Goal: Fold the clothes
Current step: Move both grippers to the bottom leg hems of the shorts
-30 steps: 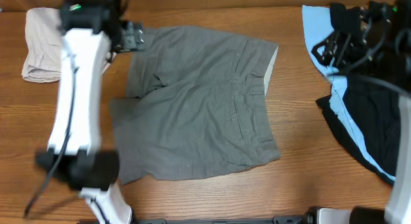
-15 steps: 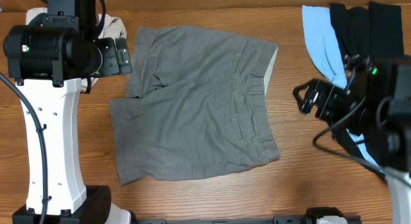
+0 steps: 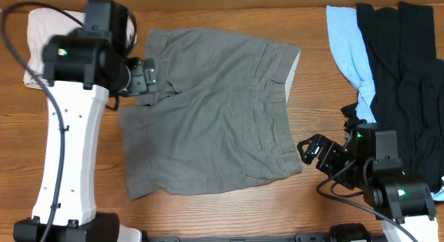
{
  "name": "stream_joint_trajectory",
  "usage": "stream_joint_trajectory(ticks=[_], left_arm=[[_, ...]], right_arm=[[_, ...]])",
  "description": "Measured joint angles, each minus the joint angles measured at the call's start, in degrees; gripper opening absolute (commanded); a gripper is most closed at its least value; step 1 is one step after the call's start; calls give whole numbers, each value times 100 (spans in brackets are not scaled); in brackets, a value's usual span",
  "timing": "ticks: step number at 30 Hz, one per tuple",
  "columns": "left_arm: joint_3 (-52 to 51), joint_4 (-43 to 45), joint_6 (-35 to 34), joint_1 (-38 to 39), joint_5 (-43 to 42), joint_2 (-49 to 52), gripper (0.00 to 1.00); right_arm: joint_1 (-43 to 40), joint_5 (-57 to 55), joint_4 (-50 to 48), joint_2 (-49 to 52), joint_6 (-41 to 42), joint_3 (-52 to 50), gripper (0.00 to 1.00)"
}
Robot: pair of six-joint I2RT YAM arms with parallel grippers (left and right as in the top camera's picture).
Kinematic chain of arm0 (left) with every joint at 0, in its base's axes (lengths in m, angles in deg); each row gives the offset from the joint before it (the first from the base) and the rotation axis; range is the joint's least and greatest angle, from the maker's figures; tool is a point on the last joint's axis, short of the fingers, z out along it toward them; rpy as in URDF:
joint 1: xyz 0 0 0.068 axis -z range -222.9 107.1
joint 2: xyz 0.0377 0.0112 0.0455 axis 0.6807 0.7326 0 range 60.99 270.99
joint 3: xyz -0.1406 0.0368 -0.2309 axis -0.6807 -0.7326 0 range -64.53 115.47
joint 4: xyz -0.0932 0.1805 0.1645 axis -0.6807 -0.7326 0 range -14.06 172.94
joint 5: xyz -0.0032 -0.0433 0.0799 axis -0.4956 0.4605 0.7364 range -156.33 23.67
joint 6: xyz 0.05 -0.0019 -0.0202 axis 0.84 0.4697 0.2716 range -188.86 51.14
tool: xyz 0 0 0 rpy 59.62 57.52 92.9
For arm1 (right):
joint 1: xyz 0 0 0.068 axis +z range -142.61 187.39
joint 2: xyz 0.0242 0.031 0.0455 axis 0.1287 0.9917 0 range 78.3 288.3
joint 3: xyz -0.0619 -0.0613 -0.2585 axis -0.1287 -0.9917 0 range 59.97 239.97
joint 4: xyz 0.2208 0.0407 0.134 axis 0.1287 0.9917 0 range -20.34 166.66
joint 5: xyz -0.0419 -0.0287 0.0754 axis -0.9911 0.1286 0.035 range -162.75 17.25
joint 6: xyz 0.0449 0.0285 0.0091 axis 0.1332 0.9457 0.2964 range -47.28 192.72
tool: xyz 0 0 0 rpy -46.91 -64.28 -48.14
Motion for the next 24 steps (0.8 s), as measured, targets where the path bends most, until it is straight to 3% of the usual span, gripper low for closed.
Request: stream_joint_trajectory(ticks=[5, 14, 22, 24], left_arm=[[-1486, 640, -205, 140, -98, -470, 100], [-3716, 1919, -905, 164, -105, -2216, 100], [-4828, 2953, -1462, 52, -136, -2212, 100], [-4850, 2968, -1497, 52, -149, -2114, 96]], right_arm=[[4, -61, -24, -44, 195, -125, 100], [4, -136, -48, -44, 402, -153, 100], [4, -144, -376, 120, 533, -181, 100], [9, -146, -400, 212, 527, -184, 100]])
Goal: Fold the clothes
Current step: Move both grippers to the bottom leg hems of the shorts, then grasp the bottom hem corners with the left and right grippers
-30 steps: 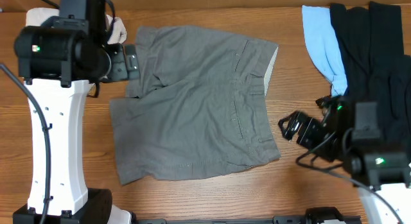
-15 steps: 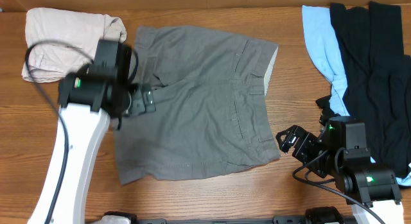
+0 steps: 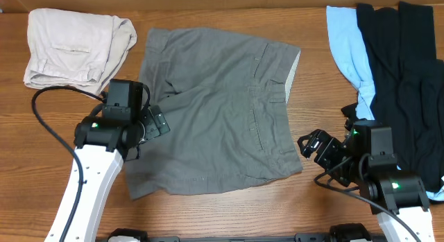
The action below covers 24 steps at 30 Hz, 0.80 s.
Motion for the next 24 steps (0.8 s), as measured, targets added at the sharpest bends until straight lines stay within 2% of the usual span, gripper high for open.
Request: stream_joint_trajectory(ticks=[4, 14, 19, 24], left_arm=[[0, -72, -81, 0, -35, 236, 85], [-522, -590, -1165, -317, -13, 721, 89], [-1027, -599, -1622, -643, -13, 651, 89], [-1528, -450, -2223, -713, 59, 549, 89]], right_arm=[[85, -28, -125, 356, -22, 0, 100], [811, -391, -319, 1530, 326, -4, 100], [1209, -763, -323, 1803, 695, -9, 100], [1244, -970, -358, 1853, 820, -9, 100]])
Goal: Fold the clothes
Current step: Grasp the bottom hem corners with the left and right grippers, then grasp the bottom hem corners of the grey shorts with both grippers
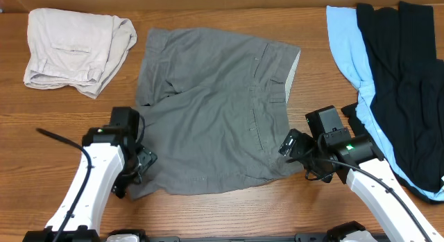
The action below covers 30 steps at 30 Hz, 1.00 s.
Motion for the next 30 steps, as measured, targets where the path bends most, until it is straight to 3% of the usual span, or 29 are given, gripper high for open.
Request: stream_joint_trajectory(ticks=[9, 15, 18, 20, 21, 25, 30], left_arm=[[-750, 824, -651, 0, 103, -7, 89], [-1231, 1305, -756, 0, 13, -7, 84], [-1346, 1517, -769, 0, -63, -94, 69], [-1419, 1683, -789, 0, -122, -151, 50], [-1447, 1790, -780, 0, -157, -168, 34], [-1478, 1976, -758, 4, -205, -179, 4], [-1478, 2009, -750, 4, -201, -184, 4]], right_arm=[[0, -90, 2, 0, -46, 0, 100], [0, -87, 2, 2, -63, 0, 99], [0, -90, 4, 2, -66, 0, 94], [0, -90, 11, 0, -66, 0, 91], [0, -94, 17, 2, -72, 0, 89], [0, -109, 70, 0, -79, 0, 85], [0, -109, 79, 9, -59, -48, 81]])
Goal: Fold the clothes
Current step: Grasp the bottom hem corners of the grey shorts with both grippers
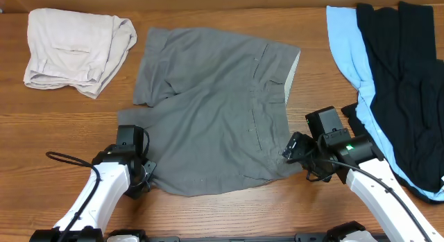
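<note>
Grey shorts point(215, 110) lie spread flat in the middle of the wooden table, waistband to the right and legs to the left. My left gripper point(144, 176) sits on the shorts' near left corner, and the arm hides that corner of the hem. My right gripper point(291, 150) is at the near right corner, by the end of the waistband. From overhead the jaws of both grippers are too small and dark to read.
A crumpled beige garment point(76, 44) lies at the far left. Along the right side, a light blue garment point(347, 48) lies under a black one point(406, 82). The right arm reaches in just left of that pile.
My left gripper has come a little nearer the front edge and now covers the shorts' near left corner. The right gripper has barely shifted at the waistband corner. The shorts lie as before.
At first my left gripper was at the far left leg of the shorts and the right one hung off the cloth to the right. Then the left was at the left edge midway down. Later both were at the near corners, where they stay now.
</note>
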{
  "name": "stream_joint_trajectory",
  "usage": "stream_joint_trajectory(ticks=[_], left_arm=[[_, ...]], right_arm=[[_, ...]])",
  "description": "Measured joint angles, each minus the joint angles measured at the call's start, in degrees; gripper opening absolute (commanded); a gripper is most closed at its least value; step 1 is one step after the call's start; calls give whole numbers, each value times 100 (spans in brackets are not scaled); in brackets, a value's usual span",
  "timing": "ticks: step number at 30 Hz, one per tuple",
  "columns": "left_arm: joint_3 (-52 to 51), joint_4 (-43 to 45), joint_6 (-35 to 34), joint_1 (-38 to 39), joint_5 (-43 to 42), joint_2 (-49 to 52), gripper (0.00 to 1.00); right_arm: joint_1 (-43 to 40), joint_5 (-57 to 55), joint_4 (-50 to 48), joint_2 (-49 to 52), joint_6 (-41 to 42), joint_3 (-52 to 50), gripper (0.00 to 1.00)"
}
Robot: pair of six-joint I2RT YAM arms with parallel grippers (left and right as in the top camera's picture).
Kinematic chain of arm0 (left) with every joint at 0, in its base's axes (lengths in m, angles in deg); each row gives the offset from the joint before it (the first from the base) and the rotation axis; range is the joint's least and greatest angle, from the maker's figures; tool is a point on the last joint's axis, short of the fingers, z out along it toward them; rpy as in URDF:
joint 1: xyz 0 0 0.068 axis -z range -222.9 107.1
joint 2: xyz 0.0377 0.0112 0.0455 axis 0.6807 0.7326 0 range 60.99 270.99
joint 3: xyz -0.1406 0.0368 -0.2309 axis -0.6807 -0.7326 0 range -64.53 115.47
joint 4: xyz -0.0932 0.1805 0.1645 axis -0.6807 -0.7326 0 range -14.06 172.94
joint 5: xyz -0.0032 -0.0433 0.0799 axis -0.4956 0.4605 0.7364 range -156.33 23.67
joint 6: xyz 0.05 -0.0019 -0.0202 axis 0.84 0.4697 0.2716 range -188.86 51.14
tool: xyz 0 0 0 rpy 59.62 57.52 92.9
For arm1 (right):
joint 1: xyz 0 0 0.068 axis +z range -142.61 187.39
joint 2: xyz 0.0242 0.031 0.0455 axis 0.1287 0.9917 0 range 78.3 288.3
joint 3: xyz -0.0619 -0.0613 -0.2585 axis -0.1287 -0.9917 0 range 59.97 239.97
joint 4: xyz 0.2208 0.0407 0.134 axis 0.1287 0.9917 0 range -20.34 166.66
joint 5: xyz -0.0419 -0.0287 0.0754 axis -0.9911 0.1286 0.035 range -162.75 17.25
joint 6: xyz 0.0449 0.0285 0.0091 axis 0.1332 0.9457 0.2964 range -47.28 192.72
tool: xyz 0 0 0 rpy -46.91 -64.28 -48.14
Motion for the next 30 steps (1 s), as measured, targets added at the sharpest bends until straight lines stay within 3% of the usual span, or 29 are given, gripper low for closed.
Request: stream_joint_trajectory(ticks=[7, 15, 19, 20, 21, 26, 30], left_arm=[[24, 33, 457, 0, -2, 7, 4], [260, 57, 1368, 0, -221, 44, 4], [273, -17, 1624, 0, -310, 44, 4], [273, -22, 1694, 0, -326, 44, 4], [273, -28, 1790, 0, -328, 44, 4], [387, -136, 2221, 0, -372, 48, 4], [1119, -728, 2531, 0, -420, 59, 4]], right_arm=[[0, 4, -667, 223, 48, -656, 80], [0, 330, -1696, 605, 282, -1419, 64], [0, 437, -2013, 713, 393, -1521, 21], [0, 455, -2059, 748, 404, -1530, 7], [0, 457, -2094, 767, 417, -1547, 4], [-33, 476, -2083, 785, 428, -1554, 4], [-225, 503, -1440, 592, 343, -1349, 4]])
